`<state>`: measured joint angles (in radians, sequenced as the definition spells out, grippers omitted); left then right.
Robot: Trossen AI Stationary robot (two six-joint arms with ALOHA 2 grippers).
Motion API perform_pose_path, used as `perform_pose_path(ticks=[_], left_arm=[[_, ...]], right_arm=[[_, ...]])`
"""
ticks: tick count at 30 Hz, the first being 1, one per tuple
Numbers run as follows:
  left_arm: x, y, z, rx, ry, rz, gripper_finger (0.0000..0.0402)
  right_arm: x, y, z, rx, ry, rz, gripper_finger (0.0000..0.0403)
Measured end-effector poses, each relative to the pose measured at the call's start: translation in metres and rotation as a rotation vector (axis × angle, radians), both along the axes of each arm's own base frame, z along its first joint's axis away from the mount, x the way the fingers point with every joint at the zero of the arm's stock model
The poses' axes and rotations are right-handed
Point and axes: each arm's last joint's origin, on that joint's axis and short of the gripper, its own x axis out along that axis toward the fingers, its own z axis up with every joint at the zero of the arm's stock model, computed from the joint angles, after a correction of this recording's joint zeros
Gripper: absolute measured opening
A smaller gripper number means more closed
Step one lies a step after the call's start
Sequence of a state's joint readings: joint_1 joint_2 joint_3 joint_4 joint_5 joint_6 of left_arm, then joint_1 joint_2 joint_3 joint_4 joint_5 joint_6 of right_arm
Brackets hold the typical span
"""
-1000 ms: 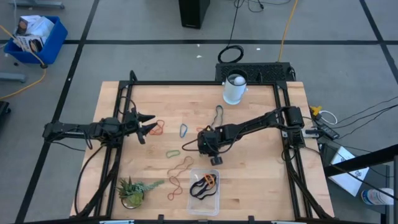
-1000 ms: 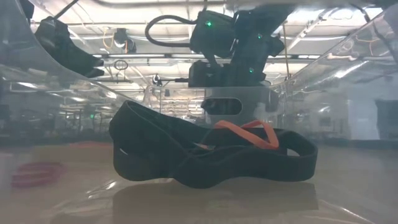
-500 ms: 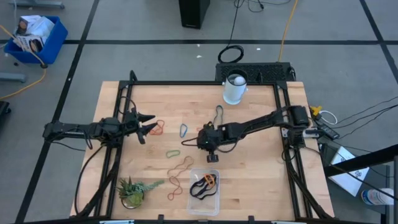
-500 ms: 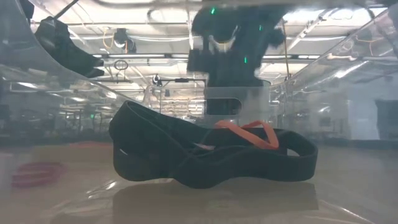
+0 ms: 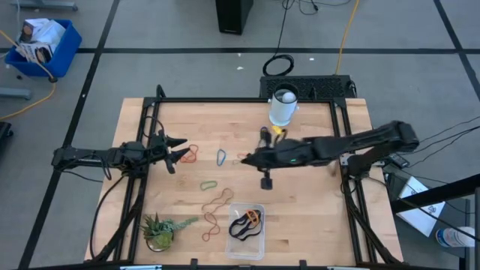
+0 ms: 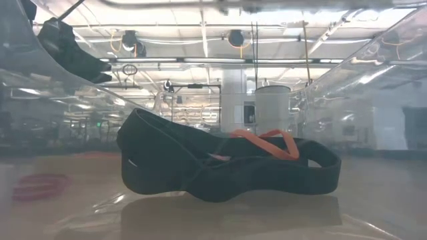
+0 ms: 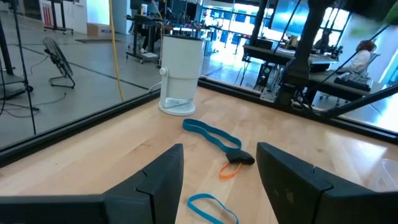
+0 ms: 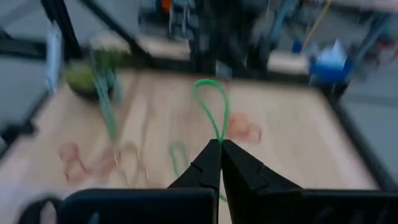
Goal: Pick and place rubber bands into bin
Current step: Put the green rubber band into the transparent bin
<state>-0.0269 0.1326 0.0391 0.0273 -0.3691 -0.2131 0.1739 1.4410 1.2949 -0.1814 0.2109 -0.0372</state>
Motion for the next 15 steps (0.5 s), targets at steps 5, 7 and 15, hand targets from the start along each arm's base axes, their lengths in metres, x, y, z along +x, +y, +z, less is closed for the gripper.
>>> perform_pose_path(ticks=[5,7,15], left_arm=[[0.000,0.000,0.000,0.000,0.001,0.000,0.0209],[0.000,0.000,0.000,0.000,0.000,0.000,0.0209],[0.000,0.000,0.000,0.000,0.001,0.000,0.0209]], right_arm=[[-0.025,0.007,0.031,0.031,-0.121,0.036,0.0000],[-0.031,0.013,0.040,0.071,-0.169,0.091,0.0000],[-0.041,0.051,0.056,0.137,-0.308,0.401,0.0000]])
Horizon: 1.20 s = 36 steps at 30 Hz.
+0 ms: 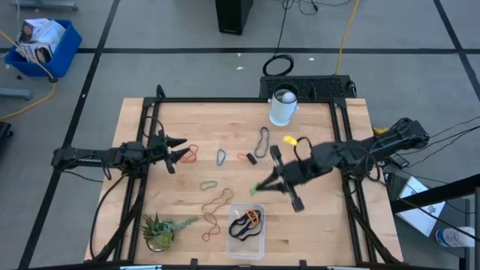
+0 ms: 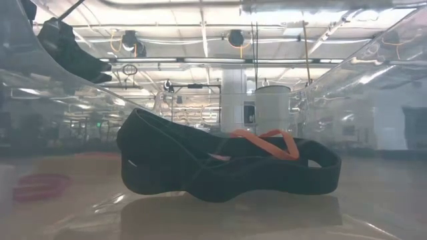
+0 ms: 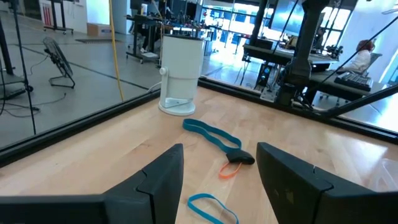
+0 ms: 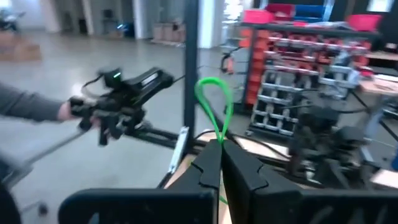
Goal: Pick and place rubber bands into bin
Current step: Put the green rubber band into the transparent bin
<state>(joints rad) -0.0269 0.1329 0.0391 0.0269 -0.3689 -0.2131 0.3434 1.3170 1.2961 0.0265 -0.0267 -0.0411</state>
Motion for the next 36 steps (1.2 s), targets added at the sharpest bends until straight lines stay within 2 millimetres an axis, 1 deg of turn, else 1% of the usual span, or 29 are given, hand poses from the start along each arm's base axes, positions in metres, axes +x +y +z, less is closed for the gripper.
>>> perform_pose_path(ticks=[2,5,11,15,26,29,32,36], left_arm=[[0.000,0.000,0.000,-0.002,-0.001,0.000,0.0209],[0.000,0.000,0.000,-0.007,-0.003,0.000,0.0209],[0.000,0.000,0.000,-0.009,-0.004,0.000,0.0209],[0.000,0.000,0.000,-0.010,-0.004,0.000,0.0209],[0.000,0.000,0.000,-0.018,-0.005,0.001,0.0209],[0.000,0.000,0.000,-0.023,-0.008,0.001,0.0209],[0.000,0.000,0.000,-0.024,-0.008,0.001,0.0209],[0.000,0.000,0.000,-0.025,-0.008,0.001,0.0209]], right_arm=[[0.004,0.007,-0.007,-0.013,0.022,0.020,0.0000],[0.014,0.017,-0.024,-0.038,0.106,0.036,0.0000],[0.040,0.029,-0.076,-0.075,0.350,0.028,0.0000],[0.052,0.034,-0.109,-0.103,0.492,0.016,0.0000],[0.067,0.051,-0.180,-0.187,0.766,0.012,0.0000],[0.069,0.053,-0.195,-0.173,0.827,-0.006,0.0000],[0.071,0.055,-0.205,-0.173,0.858,-0.014,0.0000],[0.071,0.055,-0.206,-0.174,0.860,-0.016,0.0003]])
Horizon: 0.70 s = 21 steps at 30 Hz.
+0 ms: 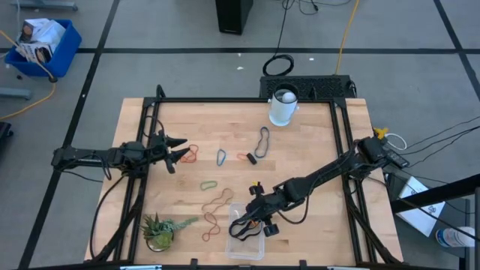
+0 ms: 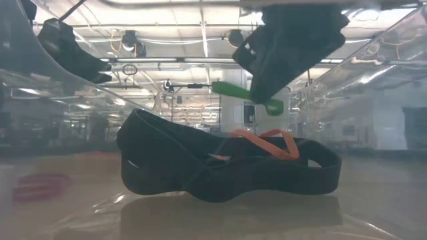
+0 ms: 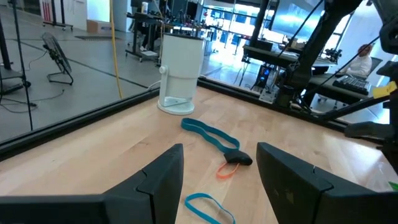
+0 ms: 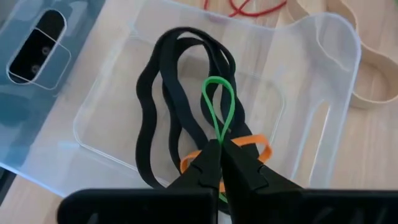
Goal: Pick and place rubber bands into bin
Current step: Put the green rubber band into the transparent bin, then put the black rubber band into the transparent bin
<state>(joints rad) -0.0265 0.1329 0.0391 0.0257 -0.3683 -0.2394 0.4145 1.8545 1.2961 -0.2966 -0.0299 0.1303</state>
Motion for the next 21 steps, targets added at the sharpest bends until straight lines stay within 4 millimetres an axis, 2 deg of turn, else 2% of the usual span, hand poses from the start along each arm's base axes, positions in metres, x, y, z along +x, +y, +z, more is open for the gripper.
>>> perform_pose_path(ticks=[13,19,21], left_arm=[[0.0000,0.0000,0.0000,-0.001,0.000,0.000,0.0209],[0.0000,0.0000,0.0000,0.000,0.000,0.000,0.0209],[0.0000,0.0000,0.0000,0.000,0.000,0.000,0.0209]], right_arm=[[0.0001,-0.0005,0.0002,-0.002,-0.001,-0.001,0.0033],[0.0000,-0.0005,0.0008,-0.001,-0.002,0.000,0.0077],[-0.0023,-0.0018,0.0067,0.011,-0.003,-0.016,0.0092]])
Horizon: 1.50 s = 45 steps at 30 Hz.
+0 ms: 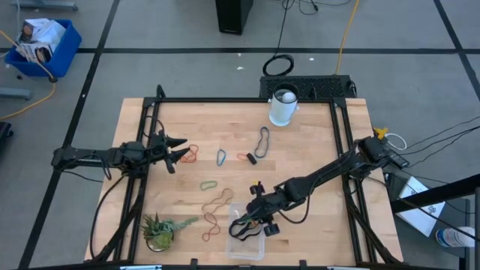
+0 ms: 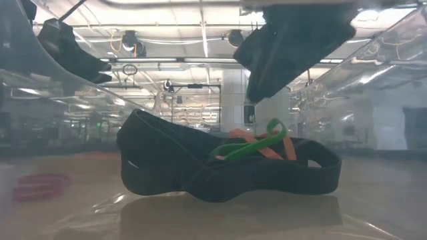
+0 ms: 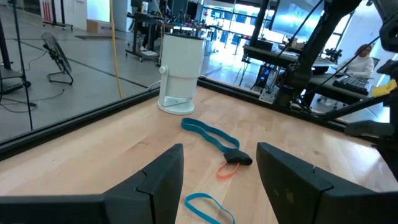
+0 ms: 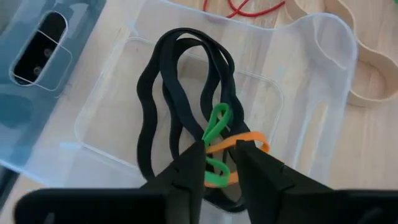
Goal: Pick and place rubber bands into bin
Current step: Put the black rubber band into the transparent bin
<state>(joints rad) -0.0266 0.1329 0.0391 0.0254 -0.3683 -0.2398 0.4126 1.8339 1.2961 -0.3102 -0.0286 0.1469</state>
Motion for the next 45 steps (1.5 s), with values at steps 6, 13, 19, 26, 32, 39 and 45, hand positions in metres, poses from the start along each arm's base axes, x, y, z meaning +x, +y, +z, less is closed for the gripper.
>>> perform_pose_path(ticks=[6,13,19,26,32,39,45], left_arm=[[0.000,0.000,0.000,0.000,0.002,0.000,0.0209],[0.000,0.000,-0.001,0.001,0.008,0.000,0.0209],[0.000,0.000,-0.001,0.001,0.007,-0.001,0.0209],[0.000,0.000,-0.001,0.001,0.007,-0.001,0.0209],[0.000,0.000,-0.001,0.020,0.014,-0.002,0.0209],[0.000,0.000,-0.001,0.028,0.017,-0.003,0.0209],[0.000,0.000,-0.001,0.027,0.016,-0.003,0.0209]], right_arm=[[-0.016,-0.019,0.056,0.008,-0.137,0.022,0.0120],[-0.051,-0.053,0.132,-0.017,-0.403,0.059,0.0121],[-0.078,-0.070,0.174,0.028,-0.568,0.016,0.0119],[-0.088,-0.079,0.184,-0.035,-0.609,-0.134,0.0119],[-0.076,-0.095,0.169,-0.213,-0.541,-0.443,0.0118],[-0.051,-0.111,0.143,-0.320,-0.451,-0.502,0.0118],[-0.033,-0.119,0.121,-0.311,-0.370,-0.566,0.0123]])
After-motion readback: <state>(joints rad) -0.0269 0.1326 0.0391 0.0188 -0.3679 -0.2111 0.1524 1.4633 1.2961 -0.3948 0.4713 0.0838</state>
